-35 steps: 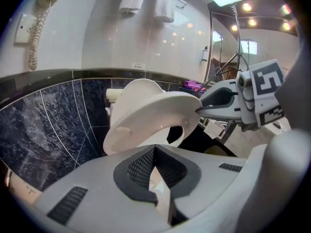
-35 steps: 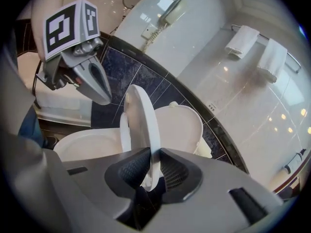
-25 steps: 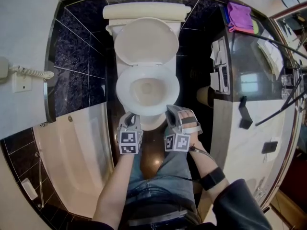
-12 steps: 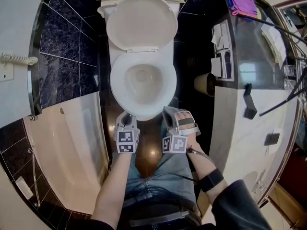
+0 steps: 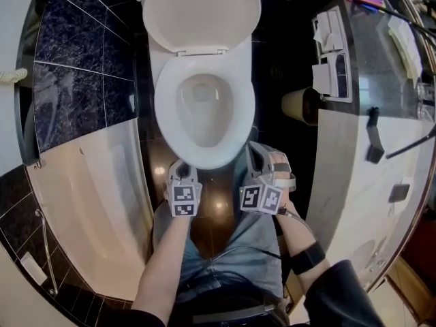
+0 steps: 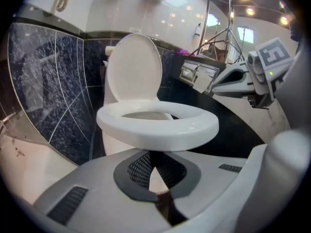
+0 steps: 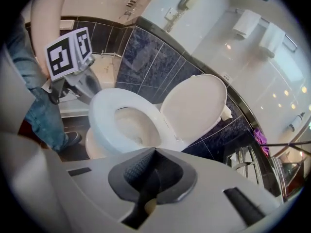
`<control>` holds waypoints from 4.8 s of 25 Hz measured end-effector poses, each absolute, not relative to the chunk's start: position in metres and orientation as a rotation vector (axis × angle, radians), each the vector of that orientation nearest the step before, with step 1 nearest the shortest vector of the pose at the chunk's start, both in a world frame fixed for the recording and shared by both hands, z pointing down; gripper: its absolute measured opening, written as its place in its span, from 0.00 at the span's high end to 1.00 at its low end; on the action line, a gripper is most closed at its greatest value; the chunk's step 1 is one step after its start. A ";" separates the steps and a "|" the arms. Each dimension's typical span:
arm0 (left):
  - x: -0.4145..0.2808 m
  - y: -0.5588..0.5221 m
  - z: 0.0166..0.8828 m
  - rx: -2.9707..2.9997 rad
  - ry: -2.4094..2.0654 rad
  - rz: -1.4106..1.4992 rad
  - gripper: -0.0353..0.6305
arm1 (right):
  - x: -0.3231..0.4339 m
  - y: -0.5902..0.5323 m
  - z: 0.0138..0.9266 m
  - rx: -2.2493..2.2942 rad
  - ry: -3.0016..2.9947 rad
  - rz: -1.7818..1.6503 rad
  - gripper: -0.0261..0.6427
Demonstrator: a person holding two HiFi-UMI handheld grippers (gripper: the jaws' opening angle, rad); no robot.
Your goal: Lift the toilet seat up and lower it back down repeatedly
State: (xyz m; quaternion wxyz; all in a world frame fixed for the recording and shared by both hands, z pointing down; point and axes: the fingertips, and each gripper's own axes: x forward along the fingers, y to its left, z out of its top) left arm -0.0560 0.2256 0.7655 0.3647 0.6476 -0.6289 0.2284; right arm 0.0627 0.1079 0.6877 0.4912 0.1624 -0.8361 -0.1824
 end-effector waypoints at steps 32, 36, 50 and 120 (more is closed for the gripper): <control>-0.093 0.192 0.760 1.718 -1.595 0.694 0.95 | 0.038 0.065 0.685 0.647 -2.114 -0.100 0.93; -0.120 0.157 0.662 1.774 -1.697 0.658 0.95 | 0.023 0.047 0.611 0.699 -2.200 -0.028 0.93; -0.147 0.115 0.393 1.869 -1.948 0.490 0.95 | 0.021 0.023 0.408 0.753 -2.404 0.056 0.93; -0.123 0.108 0.598 2.076 -1.844 0.613 0.95 | 0.112 0.081 0.871 0.926 -1.928 1.435 0.58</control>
